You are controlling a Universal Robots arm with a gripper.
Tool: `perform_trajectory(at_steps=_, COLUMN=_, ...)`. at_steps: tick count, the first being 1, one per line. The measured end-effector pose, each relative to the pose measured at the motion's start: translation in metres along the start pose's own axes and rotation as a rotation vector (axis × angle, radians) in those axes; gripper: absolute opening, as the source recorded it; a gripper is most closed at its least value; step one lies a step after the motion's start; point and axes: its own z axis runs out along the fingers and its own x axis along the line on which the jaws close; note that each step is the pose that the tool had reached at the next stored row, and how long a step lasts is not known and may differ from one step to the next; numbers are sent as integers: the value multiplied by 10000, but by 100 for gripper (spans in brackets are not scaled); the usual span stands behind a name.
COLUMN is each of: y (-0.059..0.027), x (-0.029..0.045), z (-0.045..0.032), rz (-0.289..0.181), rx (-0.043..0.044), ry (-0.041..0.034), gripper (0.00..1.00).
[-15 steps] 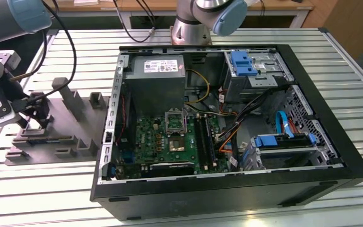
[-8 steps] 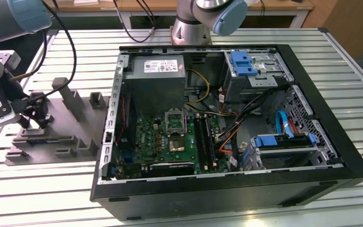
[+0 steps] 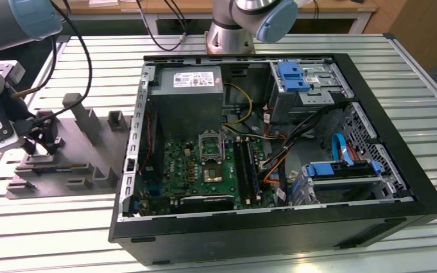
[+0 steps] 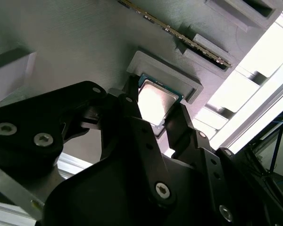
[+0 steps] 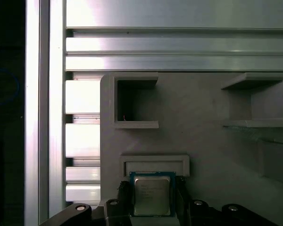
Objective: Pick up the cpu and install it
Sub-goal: 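Pick up the cpu and move it towards the insertion slot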
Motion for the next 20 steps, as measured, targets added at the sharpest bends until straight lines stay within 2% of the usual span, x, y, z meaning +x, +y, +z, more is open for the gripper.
perform_trajectory(at_steps=12, y=2, x=-2, z=-59, rz=0, rx=-1, ry=-2, gripper=47)
perform_trajectory(at_steps=20, y=2, x=-1, z=-71, rz=1, rx=0, ry=0, gripper=47)
